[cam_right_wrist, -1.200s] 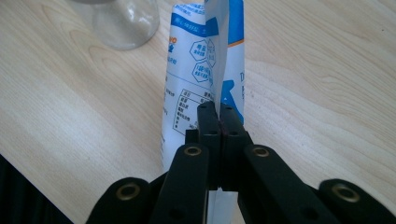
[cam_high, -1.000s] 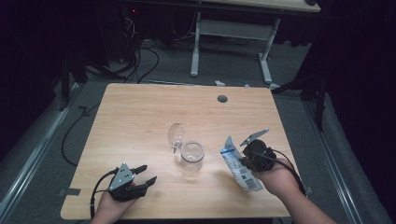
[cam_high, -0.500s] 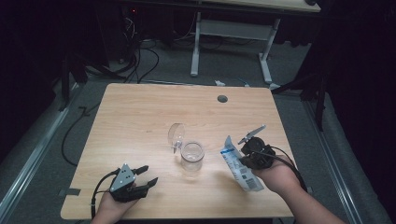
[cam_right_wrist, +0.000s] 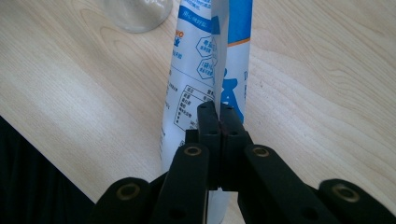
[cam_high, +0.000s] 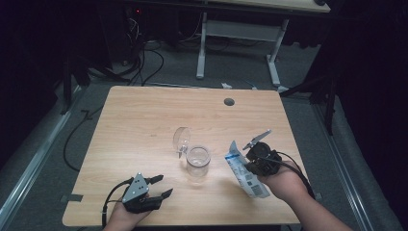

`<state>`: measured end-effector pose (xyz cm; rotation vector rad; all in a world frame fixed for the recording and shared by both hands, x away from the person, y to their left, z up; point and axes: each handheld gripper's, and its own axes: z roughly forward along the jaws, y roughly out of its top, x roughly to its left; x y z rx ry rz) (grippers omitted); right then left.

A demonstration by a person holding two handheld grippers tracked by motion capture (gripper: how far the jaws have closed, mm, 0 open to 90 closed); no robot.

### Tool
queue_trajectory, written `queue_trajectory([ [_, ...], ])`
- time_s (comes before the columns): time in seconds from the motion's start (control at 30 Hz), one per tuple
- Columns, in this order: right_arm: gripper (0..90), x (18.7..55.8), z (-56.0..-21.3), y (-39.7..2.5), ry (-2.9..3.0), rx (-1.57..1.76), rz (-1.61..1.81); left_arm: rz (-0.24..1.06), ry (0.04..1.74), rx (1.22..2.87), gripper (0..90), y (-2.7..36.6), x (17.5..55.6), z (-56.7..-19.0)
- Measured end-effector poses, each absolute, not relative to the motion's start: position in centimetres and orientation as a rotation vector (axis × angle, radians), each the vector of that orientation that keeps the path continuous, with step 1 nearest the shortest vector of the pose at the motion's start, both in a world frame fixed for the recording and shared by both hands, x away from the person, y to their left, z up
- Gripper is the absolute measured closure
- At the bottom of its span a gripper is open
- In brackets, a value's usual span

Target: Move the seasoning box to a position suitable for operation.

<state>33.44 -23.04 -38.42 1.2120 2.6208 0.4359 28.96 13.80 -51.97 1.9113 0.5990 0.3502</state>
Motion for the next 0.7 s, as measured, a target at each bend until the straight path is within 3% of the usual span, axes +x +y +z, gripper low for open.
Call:
queue_trajectory([
  [0.27, 90.0, 33.4, -38.1, -23.2, 2.617, 1.214, 0.442, 0.278, 0.597, 1.917, 36.3, 12.1, 29.1, -51.9],
  [0.7, 90.0, 33.2, -37.4, -22.8, 2.626, 1.174, 0.457, 0.24, 0.489, 1.97, 30.1, 6.1, 28.3, -51.7],
])
